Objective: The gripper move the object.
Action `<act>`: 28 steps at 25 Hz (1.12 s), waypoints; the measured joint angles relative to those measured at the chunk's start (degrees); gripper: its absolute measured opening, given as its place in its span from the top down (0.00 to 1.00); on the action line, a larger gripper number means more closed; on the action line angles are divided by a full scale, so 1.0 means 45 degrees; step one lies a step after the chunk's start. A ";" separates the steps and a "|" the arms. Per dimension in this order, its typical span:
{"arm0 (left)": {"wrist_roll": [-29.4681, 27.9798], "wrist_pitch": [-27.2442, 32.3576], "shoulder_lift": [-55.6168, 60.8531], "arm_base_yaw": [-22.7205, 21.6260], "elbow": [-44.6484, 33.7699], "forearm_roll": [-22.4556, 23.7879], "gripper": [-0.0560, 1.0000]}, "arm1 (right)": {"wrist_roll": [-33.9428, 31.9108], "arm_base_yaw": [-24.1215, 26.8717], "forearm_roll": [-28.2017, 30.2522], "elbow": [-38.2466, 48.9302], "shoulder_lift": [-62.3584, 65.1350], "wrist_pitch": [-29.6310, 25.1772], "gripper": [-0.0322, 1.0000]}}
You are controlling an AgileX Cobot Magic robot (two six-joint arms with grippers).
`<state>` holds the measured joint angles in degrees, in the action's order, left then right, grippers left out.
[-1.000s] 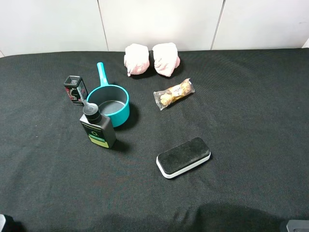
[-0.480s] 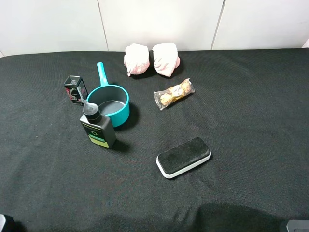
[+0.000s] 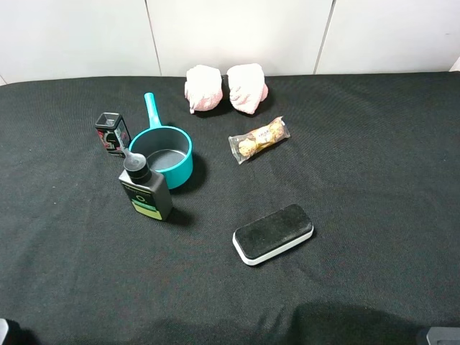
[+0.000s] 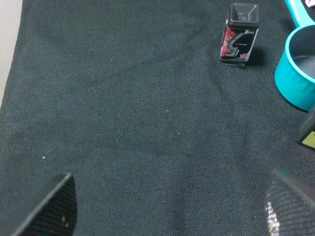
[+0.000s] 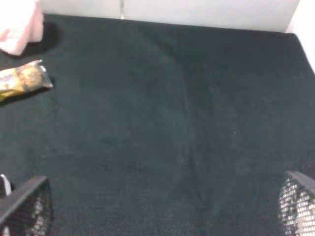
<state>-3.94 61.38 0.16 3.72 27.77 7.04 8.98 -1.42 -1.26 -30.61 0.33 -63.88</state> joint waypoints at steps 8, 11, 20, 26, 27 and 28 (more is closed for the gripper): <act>0.0000 0.0000 0.0000 0.0000 0.0000 0.0000 0.23 | 0.0048 -0.0247 -0.0013 0.0000 0.0015 0.0000 0.30; 0.0000 0.0000 0.0000 0.0000 0.0000 0.0000 0.23 | 0.0048 -0.0247 -0.0036 0.0000 0.0015 0.0000 0.30; 0.0000 0.0000 0.0000 0.0000 0.0000 0.0000 0.23 | 0.0048 -0.0247 -0.0052 0.0000 0.0015 0.0000 0.30; 0.0000 0.0000 0.0000 0.0000 0.0000 0.0000 0.23 | 0.0048 -0.0247 -0.0052 0.0000 0.0015 0.0000 0.30; 0.0000 0.0000 0.0000 0.0000 0.0000 0.0000 0.23 | 0.0048 -0.0247 -0.0052 0.0000 0.0015 0.0000 0.30; 0.0000 0.0000 0.0000 0.0000 0.0000 0.0000 0.23 | 0.0048 -0.0247 -0.0052 0.0000 0.0015 0.0000 0.30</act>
<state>-3.94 61.38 0.16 3.72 27.77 7.04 9.19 -2.53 -1.49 -30.61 0.40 -63.88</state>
